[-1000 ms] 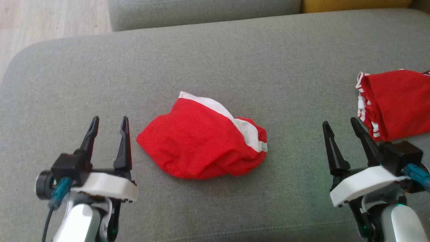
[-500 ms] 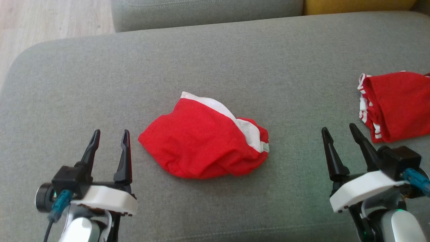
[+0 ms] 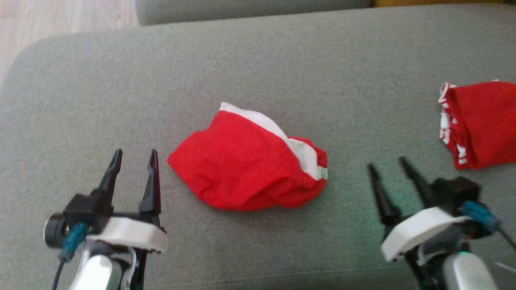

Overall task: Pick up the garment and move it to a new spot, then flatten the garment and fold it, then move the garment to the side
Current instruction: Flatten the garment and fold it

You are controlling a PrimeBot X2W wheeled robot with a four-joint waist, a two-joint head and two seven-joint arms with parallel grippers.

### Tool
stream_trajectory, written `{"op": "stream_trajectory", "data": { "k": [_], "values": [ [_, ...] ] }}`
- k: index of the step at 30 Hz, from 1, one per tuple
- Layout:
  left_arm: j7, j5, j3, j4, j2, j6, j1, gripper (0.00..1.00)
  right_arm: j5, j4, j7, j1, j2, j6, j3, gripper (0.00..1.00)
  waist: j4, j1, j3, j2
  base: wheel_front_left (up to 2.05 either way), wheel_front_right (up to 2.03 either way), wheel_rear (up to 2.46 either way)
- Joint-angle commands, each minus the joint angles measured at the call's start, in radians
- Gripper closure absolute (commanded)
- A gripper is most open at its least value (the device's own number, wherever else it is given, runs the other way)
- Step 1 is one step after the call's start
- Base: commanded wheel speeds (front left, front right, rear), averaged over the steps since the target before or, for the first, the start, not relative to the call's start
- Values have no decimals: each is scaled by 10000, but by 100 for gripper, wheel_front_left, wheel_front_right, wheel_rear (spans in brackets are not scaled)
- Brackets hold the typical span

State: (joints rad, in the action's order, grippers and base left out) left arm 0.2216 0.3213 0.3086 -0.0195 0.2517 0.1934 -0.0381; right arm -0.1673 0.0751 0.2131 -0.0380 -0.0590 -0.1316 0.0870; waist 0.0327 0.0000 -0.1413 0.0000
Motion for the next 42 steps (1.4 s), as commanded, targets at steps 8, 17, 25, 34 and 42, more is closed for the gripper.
{"op": "stream_trajectory", "data": {
  "k": [8,17,25,34,42],
  "values": [
    [135,-92,-188,313,85,-143,-1211,0,-826,-1223,219,1066,-482,9,1504,0,-521,0,-818,0,0,0,0],
    [286,-131,-123,10,-70,-251,-1641,0,-1699,-2745,181,2043,-745,9,2276,3,-812,0,-1222,0,0,0,0],
    [355,-162,-171,-79,-120,-263,-1696,0,-1645,-2660,-146,2212,-908,9,1874,100,-790,0,-1215,0,0,0,0],
    [386,-201,-199,-101,-241,-264,-1750,0,-881,-2086,230,2284,-1371,9,-52,100,-728,0,-1313,0,0,0,0],
    [397,-239,-244,-253,-357,-270,-1802,0,-175,-2821,154,2779,-1583,9,-1316,100,-811,0,-1455,0,0,0,0]
  ]
}}
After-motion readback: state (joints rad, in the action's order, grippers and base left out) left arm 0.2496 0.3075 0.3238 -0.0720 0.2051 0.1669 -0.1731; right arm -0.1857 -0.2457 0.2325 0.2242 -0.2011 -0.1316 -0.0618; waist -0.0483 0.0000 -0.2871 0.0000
